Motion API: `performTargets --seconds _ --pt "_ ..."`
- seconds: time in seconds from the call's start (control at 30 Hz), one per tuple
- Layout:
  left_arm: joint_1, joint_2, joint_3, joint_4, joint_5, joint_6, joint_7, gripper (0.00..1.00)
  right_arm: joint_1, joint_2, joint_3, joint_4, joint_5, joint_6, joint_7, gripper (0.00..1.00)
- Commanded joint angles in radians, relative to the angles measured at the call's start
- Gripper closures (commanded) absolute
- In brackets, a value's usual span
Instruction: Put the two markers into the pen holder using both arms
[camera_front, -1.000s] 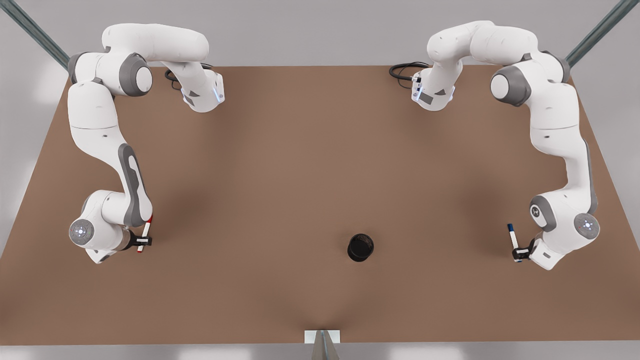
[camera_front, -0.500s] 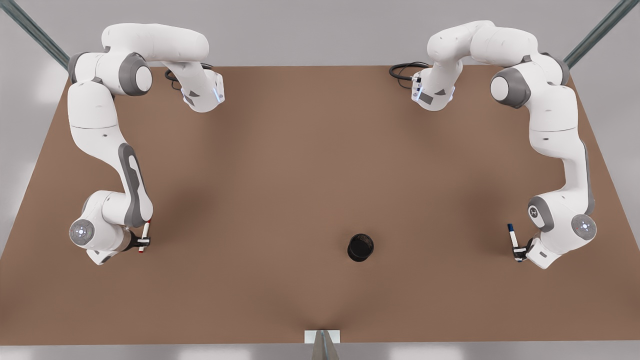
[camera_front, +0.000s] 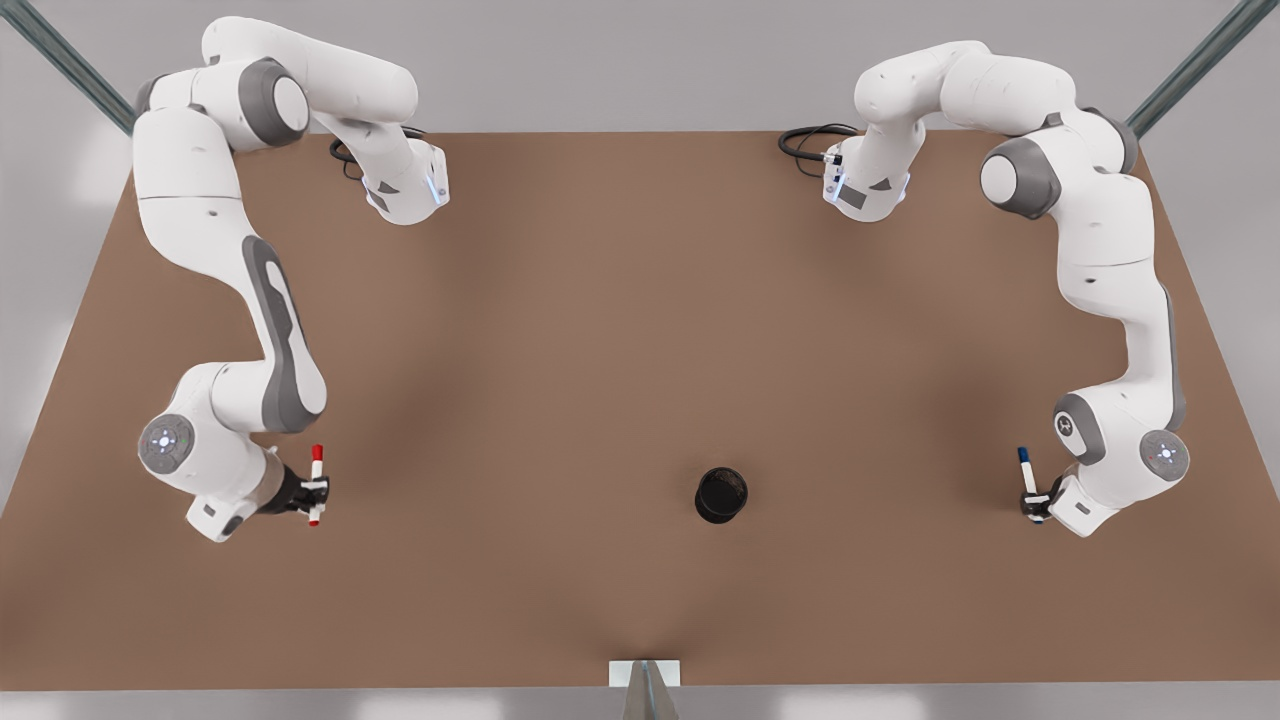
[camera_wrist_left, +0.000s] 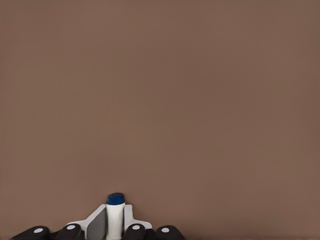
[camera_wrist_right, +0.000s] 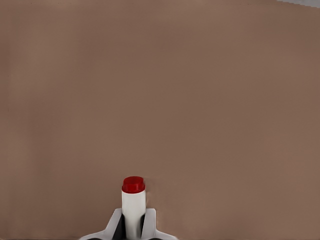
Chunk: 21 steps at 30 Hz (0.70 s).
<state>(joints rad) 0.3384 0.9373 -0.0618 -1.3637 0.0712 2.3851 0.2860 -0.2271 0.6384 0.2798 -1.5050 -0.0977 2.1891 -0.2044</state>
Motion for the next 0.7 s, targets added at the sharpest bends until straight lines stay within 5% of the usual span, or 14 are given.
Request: performTargets --seconds 0.0,0.13,0.3,0.57,0.67 --pt "0.001 0.000 -0.001 0.000 -0.004 -0.003 0.021 0.71 0.000 -0.028 0.070 0.002 -0.013 -0.052 0.083 0.79" --pt "-0.001 -0.005 -0.001 0.000 -0.004 -0.004 0.019 0.75 0.032 -0.036 0.222 0.054 -0.019 -0.039 0.148 0.79" --pt "-0.001 -0.014 -0.003 0.000 -0.005 -0.007 0.018 0.76 0.233 0.060 0.220 0.282 -0.016 0.038 0.220 0.79" --pt "-0.007 -0.080 -0.006 0.000 -0.002 -0.096 0.018 0.79 0.620 0.198 0.234 0.324 0.030 0.620 0.266 0.79" --pt "-0.016 -0.141 -0.029 0.000 -0.002 -0.202 0.021 0.79 0.724 0.359 0.231 0.568 0.030 0.664 0.289 0.79"
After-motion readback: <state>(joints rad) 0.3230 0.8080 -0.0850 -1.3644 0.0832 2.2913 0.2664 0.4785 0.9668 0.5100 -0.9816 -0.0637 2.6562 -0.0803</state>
